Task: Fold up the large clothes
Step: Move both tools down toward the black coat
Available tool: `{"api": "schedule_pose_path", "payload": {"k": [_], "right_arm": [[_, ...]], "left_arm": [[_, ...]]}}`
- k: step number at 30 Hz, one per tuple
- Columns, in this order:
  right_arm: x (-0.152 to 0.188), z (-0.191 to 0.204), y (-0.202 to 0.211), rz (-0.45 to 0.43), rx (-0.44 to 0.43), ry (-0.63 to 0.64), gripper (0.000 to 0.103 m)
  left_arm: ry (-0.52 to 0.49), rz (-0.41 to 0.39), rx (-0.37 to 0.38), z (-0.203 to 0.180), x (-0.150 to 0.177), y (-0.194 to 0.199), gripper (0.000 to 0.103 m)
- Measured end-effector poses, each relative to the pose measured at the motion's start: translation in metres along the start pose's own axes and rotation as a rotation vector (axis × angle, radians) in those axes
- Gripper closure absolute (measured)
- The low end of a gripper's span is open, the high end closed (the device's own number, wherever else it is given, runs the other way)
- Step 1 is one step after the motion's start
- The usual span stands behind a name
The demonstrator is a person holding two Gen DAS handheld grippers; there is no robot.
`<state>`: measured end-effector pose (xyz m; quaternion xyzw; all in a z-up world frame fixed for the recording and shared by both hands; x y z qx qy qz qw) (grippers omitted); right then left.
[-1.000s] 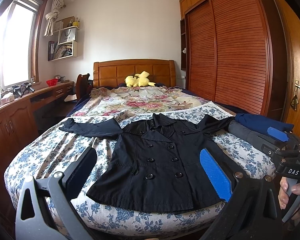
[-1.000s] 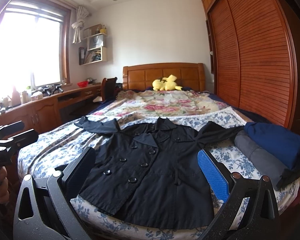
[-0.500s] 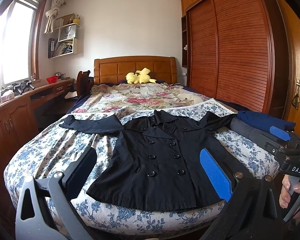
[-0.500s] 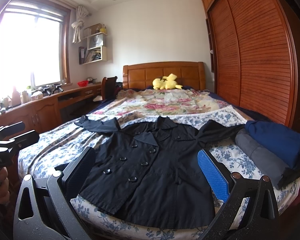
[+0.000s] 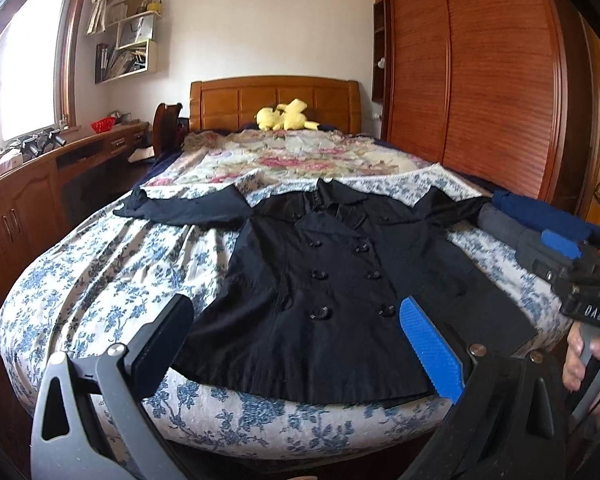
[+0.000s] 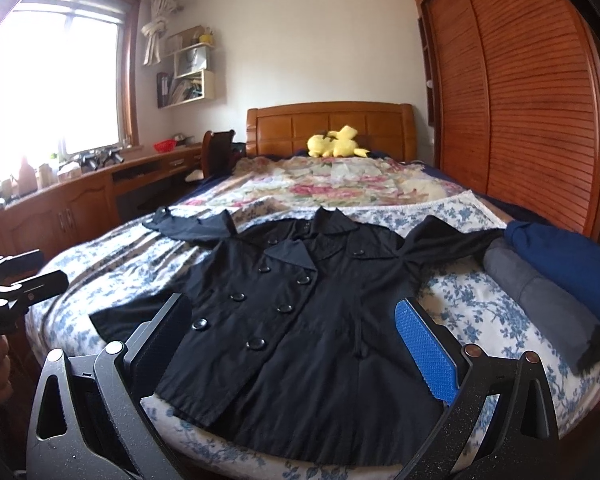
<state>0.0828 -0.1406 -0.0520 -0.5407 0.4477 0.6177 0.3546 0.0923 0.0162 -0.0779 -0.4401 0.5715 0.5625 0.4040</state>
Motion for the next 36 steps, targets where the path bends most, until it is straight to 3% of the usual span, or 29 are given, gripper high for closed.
{"api": "schedule_pose_path", "payload": {"k": [14,29,36], "right_arm": [[0.009,0.004,-0.077,0.023,-0.098,-0.011,0.000],[0.012,0.051,-0.192,0.090,-0.271,0.010,0.000],[0.030,0.065,-0.245,0.148,-0.296,0.049,0.000]], "left_arm": [[-0.001,0.099,-0.089,0.039,0.032,-0.054,0.000],[0.010,0.150,-0.220,0.098,0.029,-0.102,0.000],[0.024,0.192,-0.253,0.127,0.036,-0.126,0.000]]}}
Point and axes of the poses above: each gripper's, at about its wrist camera, not at the fingertips, and y roughly against the way its jaws point, z to its left, x to its underside, the point moved 7 cm from there along -y, roughly the way its jaws point, and after that the axes turned 12 degrees about -z, right-handed, at the moved point
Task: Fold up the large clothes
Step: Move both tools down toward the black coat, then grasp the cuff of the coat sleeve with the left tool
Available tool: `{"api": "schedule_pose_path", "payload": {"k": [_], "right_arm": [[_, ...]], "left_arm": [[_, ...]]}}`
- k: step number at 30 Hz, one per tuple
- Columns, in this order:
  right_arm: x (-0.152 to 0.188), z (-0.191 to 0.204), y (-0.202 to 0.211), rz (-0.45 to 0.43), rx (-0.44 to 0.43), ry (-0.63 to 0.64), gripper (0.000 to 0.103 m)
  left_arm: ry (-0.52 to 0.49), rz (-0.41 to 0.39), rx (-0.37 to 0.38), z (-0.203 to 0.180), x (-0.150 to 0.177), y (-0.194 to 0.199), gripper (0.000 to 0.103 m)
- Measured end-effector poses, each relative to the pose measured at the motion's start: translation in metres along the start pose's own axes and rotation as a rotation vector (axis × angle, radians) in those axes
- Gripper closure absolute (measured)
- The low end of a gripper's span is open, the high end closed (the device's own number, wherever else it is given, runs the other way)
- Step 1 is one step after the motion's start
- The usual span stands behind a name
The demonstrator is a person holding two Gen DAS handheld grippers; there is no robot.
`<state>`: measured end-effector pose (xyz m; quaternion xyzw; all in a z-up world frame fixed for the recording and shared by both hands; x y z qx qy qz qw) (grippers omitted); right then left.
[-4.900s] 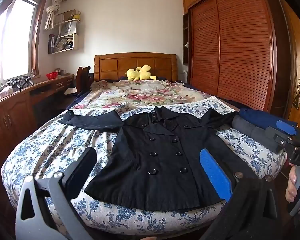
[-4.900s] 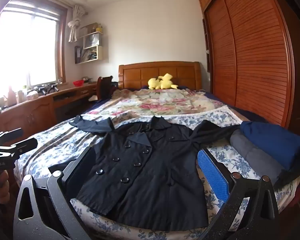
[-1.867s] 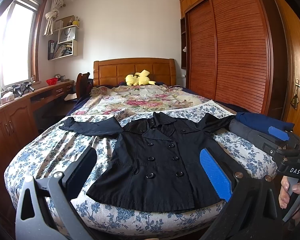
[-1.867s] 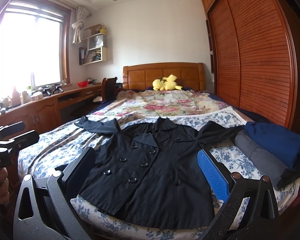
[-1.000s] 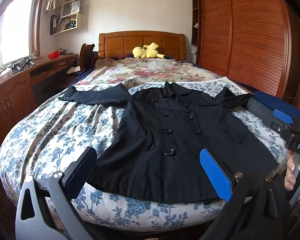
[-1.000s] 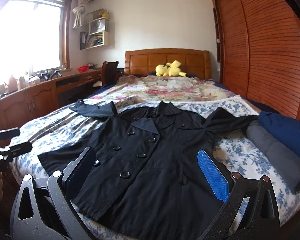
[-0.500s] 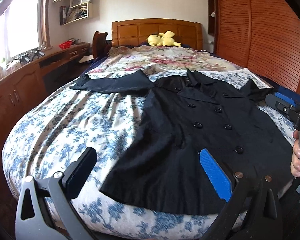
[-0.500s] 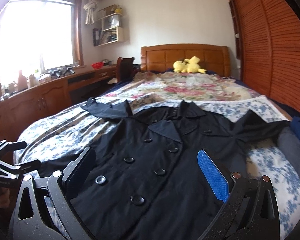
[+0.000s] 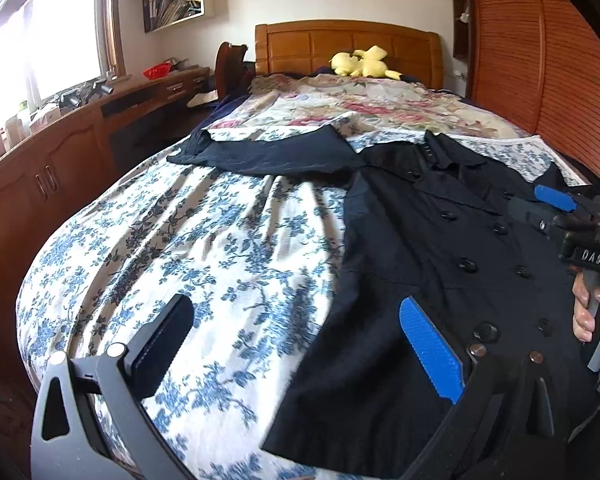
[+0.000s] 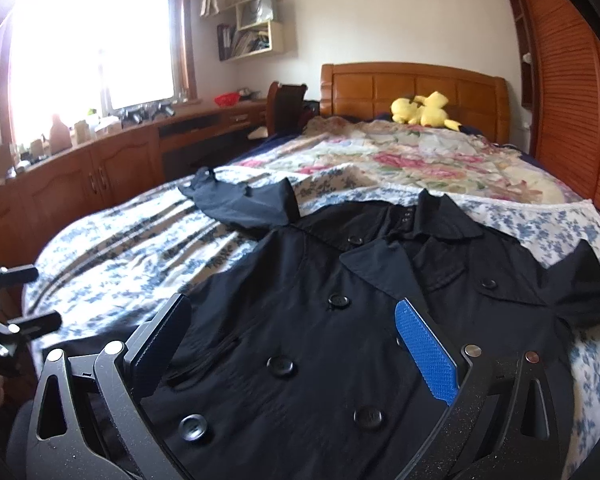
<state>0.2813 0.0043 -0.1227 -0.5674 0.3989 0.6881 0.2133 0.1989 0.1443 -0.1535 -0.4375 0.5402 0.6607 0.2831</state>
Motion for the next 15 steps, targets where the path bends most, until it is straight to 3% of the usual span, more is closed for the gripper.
{"api": "schedule_pose_path", "payload": {"k": [6,15], "right_arm": [[0.034,-0.007,-0.034,0.094,-0.001,0.005,0.000],[0.043,-0.009,-0.035,0.085,-0.025,-0.035,0.000]], "left_arm": [[-0.001,0.063,0.009,0.017,0.003,-0.035,0.000],[0.072,0.122,0.009,0.055,-0.017,-0.113,0.000]]}}
Point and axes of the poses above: each gripper's, at about its wrist camera, not at the fingertips, and y roughly against the way its jaws point, z to its left, x to its underside, the point moved 7 cm from there along -y, roughly the way its jaws point, and after that the axes turned 12 degrees about -z, right-handed, at the moved point
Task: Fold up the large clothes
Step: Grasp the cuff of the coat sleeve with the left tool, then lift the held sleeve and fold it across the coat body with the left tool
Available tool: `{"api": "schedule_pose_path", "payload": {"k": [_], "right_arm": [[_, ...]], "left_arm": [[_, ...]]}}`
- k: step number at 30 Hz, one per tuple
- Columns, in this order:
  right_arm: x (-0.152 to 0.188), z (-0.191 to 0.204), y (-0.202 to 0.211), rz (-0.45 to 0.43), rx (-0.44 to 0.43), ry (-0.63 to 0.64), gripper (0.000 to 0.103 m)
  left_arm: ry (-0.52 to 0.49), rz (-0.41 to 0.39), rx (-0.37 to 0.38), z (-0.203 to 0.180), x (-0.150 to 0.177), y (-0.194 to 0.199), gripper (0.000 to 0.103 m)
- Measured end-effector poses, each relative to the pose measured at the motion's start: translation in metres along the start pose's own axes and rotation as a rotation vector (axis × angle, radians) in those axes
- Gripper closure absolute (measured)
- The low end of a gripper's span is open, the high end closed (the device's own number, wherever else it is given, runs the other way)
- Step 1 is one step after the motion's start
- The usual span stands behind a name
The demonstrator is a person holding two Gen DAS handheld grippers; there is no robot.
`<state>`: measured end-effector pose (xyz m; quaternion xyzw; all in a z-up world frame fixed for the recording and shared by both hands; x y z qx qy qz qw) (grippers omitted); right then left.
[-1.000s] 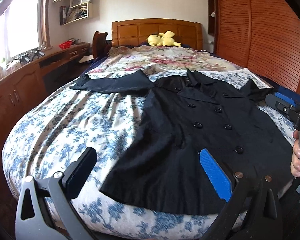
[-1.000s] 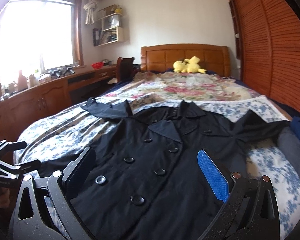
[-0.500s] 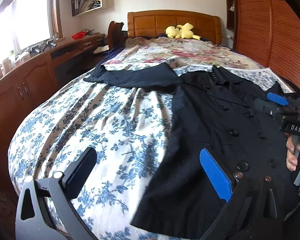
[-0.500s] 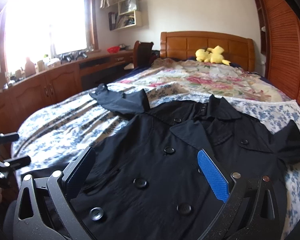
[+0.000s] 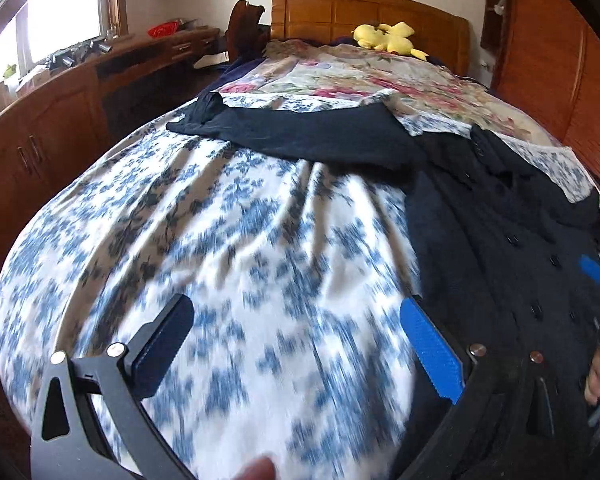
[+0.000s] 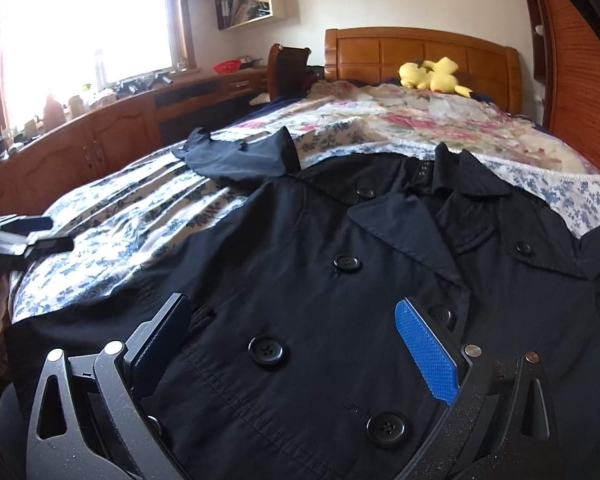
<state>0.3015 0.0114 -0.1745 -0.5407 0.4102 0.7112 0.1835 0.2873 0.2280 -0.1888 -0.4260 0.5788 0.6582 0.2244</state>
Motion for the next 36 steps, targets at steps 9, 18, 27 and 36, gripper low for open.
{"api": "schedule_pose_path", "payload": {"k": [9,18,27,36], "right_arm": [[0.002,-0.001,-0.001,0.004,-0.010,-0.016,0.000],[0.005,-0.003,-0.007,0.029,-0.032,-0.047,0.000],[0.010,-0.011,-0.012,0.056,-0.037,-0.098,0.000],[0.008,-0.011,-0.008,0.043,-0.038,-0.101,0.000]], "left_arm": [[0.104,0.068,0.008,0.021,-0.044,-0.095,0.000],[0.198,0.096,0.032,0.026,-0.072,-0.172,0.009],[0.264,0.148,-0.026,0.033,-0.087,-0.224,0.032],[0.210,0.105,-0.062,0.020,-0.106,-0.210,0.103]]}}
Point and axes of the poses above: each gripper's, at about its wrist camera, not at the fingertips, and y roughly against the way its jaws point, z to its left, x to its underside, the point moved 7 cm from there along -y, roughly the way its jaws point, and after that the axes turned 12 degrees about -z, right-handed, at the moved point
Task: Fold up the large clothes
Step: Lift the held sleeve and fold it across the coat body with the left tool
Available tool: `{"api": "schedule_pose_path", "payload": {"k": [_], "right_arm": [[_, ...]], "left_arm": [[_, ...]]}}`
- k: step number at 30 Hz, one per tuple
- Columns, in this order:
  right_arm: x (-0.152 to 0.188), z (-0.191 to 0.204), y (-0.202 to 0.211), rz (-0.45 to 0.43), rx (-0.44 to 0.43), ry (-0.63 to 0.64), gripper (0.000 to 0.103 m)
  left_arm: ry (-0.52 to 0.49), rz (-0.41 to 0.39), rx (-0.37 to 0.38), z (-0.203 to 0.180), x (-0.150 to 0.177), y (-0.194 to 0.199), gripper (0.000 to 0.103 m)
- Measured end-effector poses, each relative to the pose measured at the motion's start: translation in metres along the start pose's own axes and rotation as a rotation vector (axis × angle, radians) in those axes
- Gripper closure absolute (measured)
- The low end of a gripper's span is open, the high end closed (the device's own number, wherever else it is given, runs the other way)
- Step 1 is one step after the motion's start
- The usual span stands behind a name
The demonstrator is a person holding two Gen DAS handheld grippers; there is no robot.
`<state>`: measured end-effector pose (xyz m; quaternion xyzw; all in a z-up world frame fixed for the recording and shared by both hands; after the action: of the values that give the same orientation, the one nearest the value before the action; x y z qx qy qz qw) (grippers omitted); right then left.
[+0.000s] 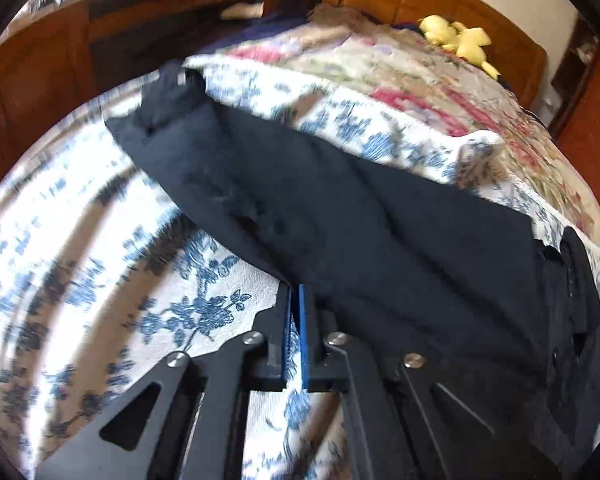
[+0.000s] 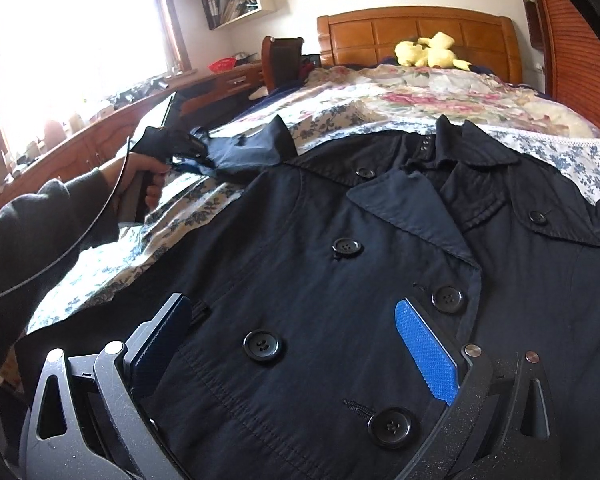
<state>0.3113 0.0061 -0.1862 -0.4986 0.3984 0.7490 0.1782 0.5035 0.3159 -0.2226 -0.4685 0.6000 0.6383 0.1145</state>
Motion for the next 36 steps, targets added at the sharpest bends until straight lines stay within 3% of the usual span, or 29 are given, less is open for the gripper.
{"api": "schedule_pose_path", "payload": {"k": [6,9,17,20,24,30,36], "right_arm": [[-0.003,0.001,0.001,-0.009,-0.002,-0.001,0.000],[-0.003,0.001,0.002,-0.012,-0.002,-0.001,0.000],[-0.003,0.001,0.003,-0.015,0.001,0.003,0.000],[-0.003,0.002,0.003,-0.013,0.001,0.005,0.000],[-0.003,0.002,0.002,-0.014,0.002,0.005,0.000],[-0.003,0.002,0.002,-0.012,0.002,0.010,0.000],[-0.002,0.008,0.002,-0.010,0.005,0.045,0.000]], "left_arm": [[-0.120,-0.091,0.097,-0.043,-0.006,0.073,0.103],[-0.176,-0.108,0.167,-0.066,0.007,0.112,0.103],[-0.315,-0.103,0.139,-0.065,0.053,0.153,0.101],[-0.298,-0.084,0.163,-0.054,0.061,0.159,0.093],[-0.285,-0.145,0.116,-0.030,0.059,0.166,0.072],[-0.228,-0.139,0.077,0.019,0.052,0.141,0.046],[-0.153,-0.102,0.004,0.066,0.041,0.093,0.046]]}}
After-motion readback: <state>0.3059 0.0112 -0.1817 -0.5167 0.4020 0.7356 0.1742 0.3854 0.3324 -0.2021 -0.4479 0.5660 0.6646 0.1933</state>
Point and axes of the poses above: each gripper's, at about its wrist camera, not at the fingertips, and y roughly against the way its jaws point, z to its left, x to its underside, the point moved 7 cm from there along -y, roughly the way its jaws point, and after that the axes turned 12 degrees about -z, right-handed, at the moved point
